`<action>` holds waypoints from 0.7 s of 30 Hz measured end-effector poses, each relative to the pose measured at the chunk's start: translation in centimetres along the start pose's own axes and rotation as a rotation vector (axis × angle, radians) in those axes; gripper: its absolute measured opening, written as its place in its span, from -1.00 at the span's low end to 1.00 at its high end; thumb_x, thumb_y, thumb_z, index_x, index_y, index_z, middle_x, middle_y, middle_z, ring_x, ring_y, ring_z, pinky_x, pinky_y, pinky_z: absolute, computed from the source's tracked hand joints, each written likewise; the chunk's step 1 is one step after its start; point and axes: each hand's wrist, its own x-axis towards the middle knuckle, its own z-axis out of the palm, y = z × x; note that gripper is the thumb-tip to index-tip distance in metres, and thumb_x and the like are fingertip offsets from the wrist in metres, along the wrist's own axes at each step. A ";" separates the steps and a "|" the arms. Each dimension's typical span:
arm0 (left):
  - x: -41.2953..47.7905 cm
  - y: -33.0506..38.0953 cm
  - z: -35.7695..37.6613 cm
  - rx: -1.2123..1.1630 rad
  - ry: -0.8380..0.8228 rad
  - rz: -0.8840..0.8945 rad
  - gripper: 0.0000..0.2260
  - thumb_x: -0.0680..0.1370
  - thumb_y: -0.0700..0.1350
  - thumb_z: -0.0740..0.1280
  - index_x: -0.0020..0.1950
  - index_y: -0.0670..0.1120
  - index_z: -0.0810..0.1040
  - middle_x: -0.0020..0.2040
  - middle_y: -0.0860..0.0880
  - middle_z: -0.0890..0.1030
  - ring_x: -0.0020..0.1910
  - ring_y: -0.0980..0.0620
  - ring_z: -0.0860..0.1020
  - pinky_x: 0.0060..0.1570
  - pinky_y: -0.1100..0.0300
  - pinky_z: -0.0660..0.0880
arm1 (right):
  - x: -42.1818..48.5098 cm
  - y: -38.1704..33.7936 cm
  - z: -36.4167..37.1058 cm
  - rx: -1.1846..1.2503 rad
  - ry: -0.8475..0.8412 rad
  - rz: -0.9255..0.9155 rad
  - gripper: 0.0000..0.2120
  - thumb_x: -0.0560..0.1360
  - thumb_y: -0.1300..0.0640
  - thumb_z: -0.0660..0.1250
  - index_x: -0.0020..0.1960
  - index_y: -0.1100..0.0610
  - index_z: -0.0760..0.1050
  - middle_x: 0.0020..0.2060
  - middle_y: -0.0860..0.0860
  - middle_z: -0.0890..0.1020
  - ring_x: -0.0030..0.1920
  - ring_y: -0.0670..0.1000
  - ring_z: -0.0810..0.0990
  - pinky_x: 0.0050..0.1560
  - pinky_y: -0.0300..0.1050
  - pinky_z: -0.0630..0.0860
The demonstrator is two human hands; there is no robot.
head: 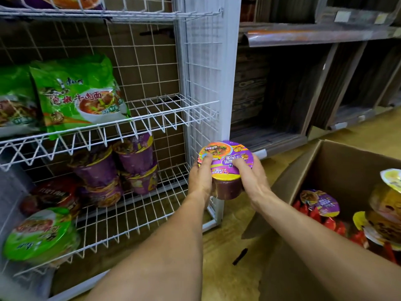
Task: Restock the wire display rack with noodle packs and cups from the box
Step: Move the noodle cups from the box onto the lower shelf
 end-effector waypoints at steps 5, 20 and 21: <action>0.2 -0.2 -1.7 -0.018 -0.024 -0.140 -0.62 0.55 0.16 0.37 0.27 -0.02 0.57 0.01 -0.11 0.74 -0.09 -0.11 0.72 -0.12 -0.01 0.67 | -0.6 0.3 1.2 -0.072 -0.018 0.006 -0.39 0.36 -0.14 0.34 0.40 -0.03 0.43 0.15 0.00 0.63 0.14 0.06 0.61 0.23 0.11 0.57; 1.9 1.2 -9.0 -0.164 0.255 -0.203 -0.66 0.53 0.16 0.41 0.13 -0.07 0.63 -0.16 -0.15 0.74 -0.21 -0.16 0.72 -0.22 -0.12 0.67 | 0.1 1.4 9.7 -0.136 -0.249 0.022 -0.48 0.58 -0.08 0.34 0.49 -0.04 0.30 0.24 0.00 0.58 0.12 0.03 0.57 0.07 -0.10 0.55; 2.2 0.9 -9.1 -0.179 0.281 -0.198 -0.60 0.48 0.20 0.43 0.16 -0.05 0.63 -0.08 -0.17 0.73 -0.16 -0.19 0.72 -0.16 -0.22 0.66 | 0.2 1.7 10.2 -0.135 -0.253 0.034 -0.48 0.59 -0.09 0.33 0.50 -0.03 0.29 0.24 0.00 0.57 0.11 0.02 0.57 0.05 -0.11 0.56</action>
